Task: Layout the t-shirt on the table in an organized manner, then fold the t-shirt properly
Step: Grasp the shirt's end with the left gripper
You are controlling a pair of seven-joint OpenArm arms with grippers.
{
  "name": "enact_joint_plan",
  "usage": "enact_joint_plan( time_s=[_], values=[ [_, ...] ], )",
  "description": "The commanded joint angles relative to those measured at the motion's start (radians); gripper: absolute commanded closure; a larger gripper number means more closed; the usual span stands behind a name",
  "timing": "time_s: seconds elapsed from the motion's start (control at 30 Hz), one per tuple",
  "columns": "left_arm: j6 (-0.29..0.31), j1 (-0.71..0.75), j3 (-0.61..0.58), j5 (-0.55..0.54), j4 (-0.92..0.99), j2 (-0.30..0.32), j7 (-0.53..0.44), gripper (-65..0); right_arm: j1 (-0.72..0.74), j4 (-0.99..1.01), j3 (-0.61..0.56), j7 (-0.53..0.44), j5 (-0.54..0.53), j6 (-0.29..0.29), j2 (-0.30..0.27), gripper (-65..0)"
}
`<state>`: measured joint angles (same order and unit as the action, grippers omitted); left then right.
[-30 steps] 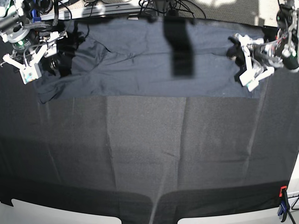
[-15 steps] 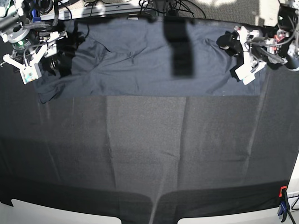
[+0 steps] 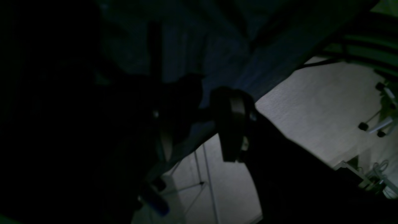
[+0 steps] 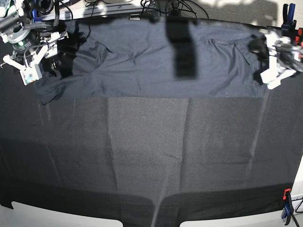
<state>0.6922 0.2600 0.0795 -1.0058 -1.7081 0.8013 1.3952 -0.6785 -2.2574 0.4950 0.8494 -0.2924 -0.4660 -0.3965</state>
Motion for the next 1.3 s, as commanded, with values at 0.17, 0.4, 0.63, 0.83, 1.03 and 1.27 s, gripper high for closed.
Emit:
enact_joint_plan(
  time_s=[0.17,0.4,0.63,0.83,1.03,1.27],
  values=[
    [-0.205,-0.020,0.013,0.271,-0.016,0.035,-0.322,-22.7,-0.001,-0.016,0.010,-0.015,-0.007,0.019,-0.013,-31.3],
    [-0.314,-0.025,0.013,0.332,-0.006,0.027,-0.389,-37.6,-0.001,-0.016,0.010,-0.003,-0.051,0.018,-0.013,-31.3],
    [-0.310,-0.110,0.013,0.220,0.163,0.027,-0.405,-37.6,-0.001,-0.016,0.010,0.006,-0.261,-0.111,0.020,-31.3],
    [-0.186,-0.221,0.013,-0.024,0.378,0.013,-0.339,-37.6,-0.001,-0.016,0.010,0.030,-0.341,-0.232,0.148,-31.3],
    [-0.092,-0.255,0.013,-0.069,0.512,-0.029,-0.327,-37.6,-0.001,-0.016,0.010,0.120,-0.422,-0.232,0.240,-31.3],
    [-0.062,-0.254,0.013,-0.069,0.568,-0.037,-0.350,-37.6,-0.001,-0.016,0.009,0.124,-0.426,-0.232,0.255,-31.3]
  ],
)
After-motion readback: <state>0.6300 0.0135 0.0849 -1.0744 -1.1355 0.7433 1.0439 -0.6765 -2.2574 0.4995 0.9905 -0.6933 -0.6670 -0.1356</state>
